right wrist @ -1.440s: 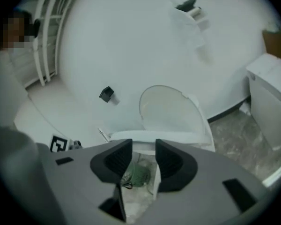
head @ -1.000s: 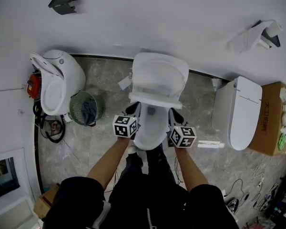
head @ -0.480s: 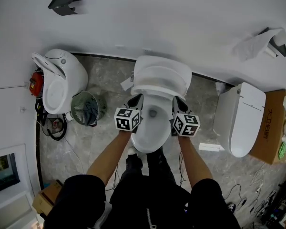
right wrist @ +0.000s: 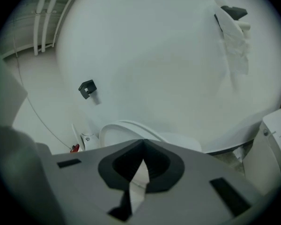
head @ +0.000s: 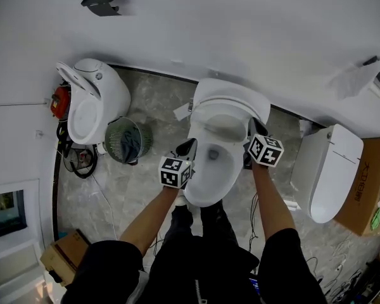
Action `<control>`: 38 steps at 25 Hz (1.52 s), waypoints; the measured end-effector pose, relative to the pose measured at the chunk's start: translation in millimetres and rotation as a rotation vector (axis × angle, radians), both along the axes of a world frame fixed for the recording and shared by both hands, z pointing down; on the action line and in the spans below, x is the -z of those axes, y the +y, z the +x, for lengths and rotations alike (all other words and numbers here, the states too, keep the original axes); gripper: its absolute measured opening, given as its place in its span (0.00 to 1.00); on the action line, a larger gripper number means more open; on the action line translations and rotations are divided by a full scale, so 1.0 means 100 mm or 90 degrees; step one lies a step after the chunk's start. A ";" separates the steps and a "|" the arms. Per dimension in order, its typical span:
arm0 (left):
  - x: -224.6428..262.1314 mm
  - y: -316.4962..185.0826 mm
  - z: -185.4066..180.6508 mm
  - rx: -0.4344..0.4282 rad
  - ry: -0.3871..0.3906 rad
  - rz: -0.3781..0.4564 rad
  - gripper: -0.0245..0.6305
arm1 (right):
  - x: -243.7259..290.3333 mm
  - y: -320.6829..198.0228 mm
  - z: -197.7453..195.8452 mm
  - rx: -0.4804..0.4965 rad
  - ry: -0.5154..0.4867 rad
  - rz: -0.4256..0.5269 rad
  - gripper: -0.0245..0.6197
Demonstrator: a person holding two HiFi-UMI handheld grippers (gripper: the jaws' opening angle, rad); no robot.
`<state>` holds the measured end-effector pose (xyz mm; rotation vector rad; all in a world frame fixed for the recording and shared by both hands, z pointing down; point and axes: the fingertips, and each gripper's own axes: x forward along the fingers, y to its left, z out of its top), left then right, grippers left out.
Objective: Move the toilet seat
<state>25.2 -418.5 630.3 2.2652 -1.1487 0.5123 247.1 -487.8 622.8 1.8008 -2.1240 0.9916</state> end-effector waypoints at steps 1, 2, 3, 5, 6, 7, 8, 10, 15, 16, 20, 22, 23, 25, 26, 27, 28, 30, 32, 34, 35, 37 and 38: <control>-0.01 0.02 -0.04 0.002 -0.002 -0.002 0.04 | -0.03 -0.02 0.01 0.004 0.000 -0.007 0.05; -0.01 0.03 -0.09 0.005 -0.004 -0.003 0.04 | -0.06 -0.03 0.00 0.010 0.002 -0.012 0.04; 0.00 0.04 -0.13 0.008 -0.005 -0.003 0.04 | -0.07 -0.04 -0.02 0.016 0.006 -0.015 0.05; 0.03 0.04 -0.23 0.011 -0.007 0.000 0.04 | -0.07 -0.02 -0.06 0.016 0.011 -0.017 0.05; 0.04 0.04 -0.27 0.012 -0.007 0.002 0.04 | -0.06 0.00 -0.09 0.015 0.012 -0.017 0.05; 0.06 0.05 -0.31 0.012 -0.006 0.004 0.04 | -0.04 0.03 -0.12 0.015 0.014 -0.016 0.05; 0.08 0.06 -0.33 0.011 -0.004 0.007 0.04 | -0.02 0.07 -0.16 0.017 0.017 -0.013 0.04; 0.14 0.08 -0.36 0.004 0.001 0.015 0.04 | 0.06 0.17 -0.25 0.020 0.024 -0.005 0.05; 0.43 0.21 -0.40 -0.037 0.013 0.057 0.04 | 0.35 0.57 -0.48 0.024 0.053 0.017 0.04; 0.49 0.25 -0.41 -0.045 0.014 0.066 0.04 | 0.41 0.66 -0.53 0.024 0.059 0.023 0.04; 0.78 0.46 -0.46 -0.074 0.023 0.092 0.04 | 0.68 1.07 -0.76 0.020 0.071 0.048 0.04; 0.90 0.58 -0.52 -0.080 0.028 0.105 0.04 | 0.82 1.27 -0.89 0.020 0.077 0.063 0.04; 0.96 0.64 -0.55 -0.082 0.031 0.111 0.04 | 0.89 1.38 -0.94 0.018 0.082 0.071 0.04; 1.07 0.76 -0.60 -0.088 0.040 0.125 0.04 | 1.03 1.59 -1.03 0.012 0.089 0.087 0.04; 1.12 0.82 -0.62 -0.093 0.043 0.131 0.04 | 1.10 1.69 -1.08 0.009 0.092 0.096 0.04; 1.18 0.88 -0.64 -0.098 0.047 0.134 0.04 | 1.17 1.79 -1.12 0.008 0.095 0.105 0.04; 1.24 0.95 -0.65 -0.104 0.051 0.138 0.04 | 1.25 1.89 -1.15 0.007 0.099 0.114 0.04; 1.37 1.07 -0.67 -0.120 0.053 0.151 0.04 | 1.39 2.08 -1.21 0.003 0.107 0.131 0.04; 1.49 1.20 -0.69 -0.136 0.054 0.164 0.04 | 1.51 2.29 -1.24 -0.007 0.107 0.145 0.04; 1.60 1.34 -0.70 -0.144 0.060 0.173 0.04 | 1.60 2.50 -1.27 -0.020 0.103 0.156 0.04; 1.66 1.42 -0.71 -0.148 0.062 0.180 0.04 | 1.64 2.60 -1.29 -0.026 0.103 0.161 0.04; 1.75 1.56 -0.73 -0.160 0.060 0.196 0.04 | 1.70 2.78 -1.36 -0.031 0.106 0.169 0.04; 1.78 1.62 -0.74 -0.167 0.060 0.204 0.04 | 1.73 2.86 -1.40 -0.034 0.108 0.174 0.04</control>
